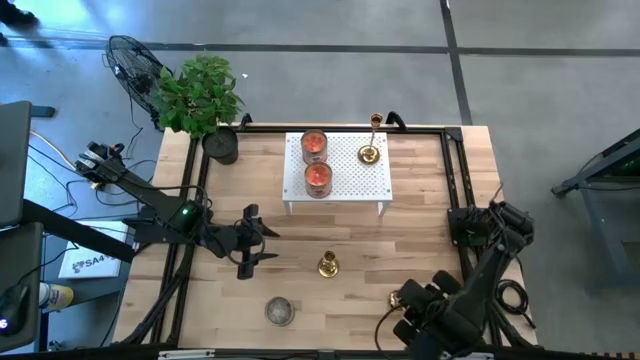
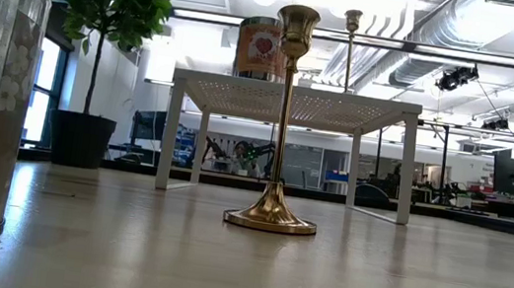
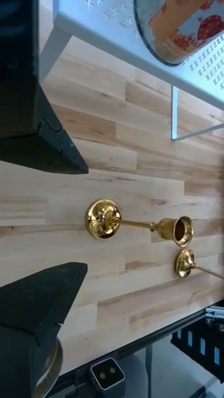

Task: Pick & Place candle stick holders
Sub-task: Put the bottom gold candle holder on the shelf

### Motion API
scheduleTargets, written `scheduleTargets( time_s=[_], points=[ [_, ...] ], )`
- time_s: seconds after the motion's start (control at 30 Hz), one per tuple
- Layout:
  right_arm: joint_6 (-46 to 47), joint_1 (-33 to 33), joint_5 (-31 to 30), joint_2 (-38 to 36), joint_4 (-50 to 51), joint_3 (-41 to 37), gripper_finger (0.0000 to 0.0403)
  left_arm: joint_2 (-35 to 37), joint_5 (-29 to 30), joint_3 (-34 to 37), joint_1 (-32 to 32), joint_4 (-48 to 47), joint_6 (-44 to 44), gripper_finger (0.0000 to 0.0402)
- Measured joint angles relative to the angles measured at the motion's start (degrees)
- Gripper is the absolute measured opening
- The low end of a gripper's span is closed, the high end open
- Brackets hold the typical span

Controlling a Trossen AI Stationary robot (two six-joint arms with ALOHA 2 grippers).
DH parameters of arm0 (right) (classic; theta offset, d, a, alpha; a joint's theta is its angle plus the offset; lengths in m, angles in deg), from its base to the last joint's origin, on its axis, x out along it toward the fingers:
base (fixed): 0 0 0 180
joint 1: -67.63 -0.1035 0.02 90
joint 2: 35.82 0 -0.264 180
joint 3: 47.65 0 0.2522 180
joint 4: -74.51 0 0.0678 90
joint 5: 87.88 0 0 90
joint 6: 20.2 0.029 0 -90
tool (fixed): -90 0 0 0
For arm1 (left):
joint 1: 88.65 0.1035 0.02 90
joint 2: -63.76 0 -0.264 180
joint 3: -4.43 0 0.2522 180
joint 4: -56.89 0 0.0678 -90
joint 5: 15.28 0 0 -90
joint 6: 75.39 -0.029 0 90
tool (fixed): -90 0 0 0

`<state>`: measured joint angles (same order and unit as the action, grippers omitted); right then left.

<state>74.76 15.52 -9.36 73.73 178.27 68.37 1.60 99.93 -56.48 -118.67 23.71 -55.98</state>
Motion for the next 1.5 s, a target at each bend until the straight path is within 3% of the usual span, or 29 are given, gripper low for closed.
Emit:
scheduleTargets(
  time_s=[0.53, 0.9, 1.13, 1.5],
  points=[
    [-8.5, 5.8, 2.0, -1.9, 0.0, 0.1, 0.0136, 0.0, 3.1, 0.0, 0.0, 0.0, -4.7, 0.0239],
    [-11.6, 9.3, -0.6, -7.0, 0.0, 0.1, 0.0136, 0.0, 2.3, 0.0, 0.0, 0.0, -4.6, 0.0239],
    [-15.1, 11.4, -4.7, -12.8, -0.4, 0.1, 0.0136, 0.0, 2.2, 0.0, 0.0, 0.0, -4.6, 0.0239],
    [-26.7, 16.0, -18.5, -23.7, -1.5, 0.1, 0.0136, 0.0, 2.2, 0.0, 0.0, 0.0, -4.6, 0.0239]
  ],
)
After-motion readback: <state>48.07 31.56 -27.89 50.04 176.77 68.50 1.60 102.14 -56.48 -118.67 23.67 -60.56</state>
